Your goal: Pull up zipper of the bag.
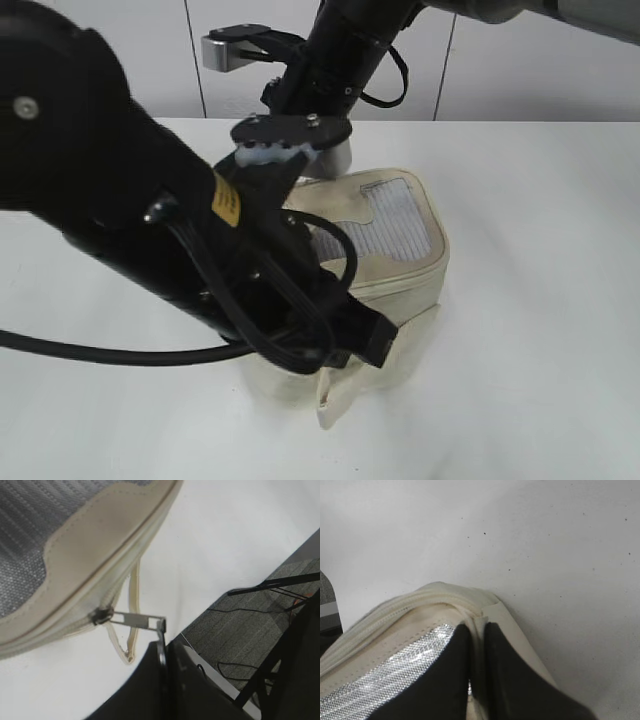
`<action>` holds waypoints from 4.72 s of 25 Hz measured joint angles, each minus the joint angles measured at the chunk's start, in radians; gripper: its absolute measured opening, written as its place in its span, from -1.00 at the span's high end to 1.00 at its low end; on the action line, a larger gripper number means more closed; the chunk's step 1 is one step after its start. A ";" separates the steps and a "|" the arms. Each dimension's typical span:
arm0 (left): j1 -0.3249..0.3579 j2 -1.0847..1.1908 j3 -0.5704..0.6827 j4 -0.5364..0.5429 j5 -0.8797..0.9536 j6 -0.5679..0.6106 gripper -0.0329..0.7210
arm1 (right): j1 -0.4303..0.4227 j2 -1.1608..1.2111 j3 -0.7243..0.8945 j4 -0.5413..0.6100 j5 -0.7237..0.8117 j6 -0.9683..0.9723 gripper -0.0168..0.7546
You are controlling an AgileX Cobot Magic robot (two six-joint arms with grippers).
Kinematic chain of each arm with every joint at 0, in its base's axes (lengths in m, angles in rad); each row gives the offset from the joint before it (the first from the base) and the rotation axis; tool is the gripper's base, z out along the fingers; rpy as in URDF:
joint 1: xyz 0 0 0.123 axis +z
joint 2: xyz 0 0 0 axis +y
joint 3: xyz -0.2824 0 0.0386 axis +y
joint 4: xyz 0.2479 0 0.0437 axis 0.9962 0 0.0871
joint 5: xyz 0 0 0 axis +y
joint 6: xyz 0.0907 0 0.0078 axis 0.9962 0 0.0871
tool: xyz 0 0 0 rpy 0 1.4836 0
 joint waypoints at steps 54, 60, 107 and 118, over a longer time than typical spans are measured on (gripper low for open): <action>0.392 -0.027 -0.183 0.294 0.048 0.227 -0.47 | -0.236 -0.152 0.001 -0.148 -0.003 0.358 -0.24; 0.399 0.113 -0.349 0.282 0.050 0.297 -0.47 | -0.294 -0.187 0.001 -0.158 -0.003 0.406 -0.21; 0.399 0.699 -0.893 -0.386 0.493 1.004 -0.21 | -0.388 -0.572 0.686 -0.158 -0.038 0.491 -0.19; 0.402 0.702 -0.894 -0.392 0.527 1.022 0.69 | -0.388 -0.572 0.686 -0.155 -0.043 0.487 -0.19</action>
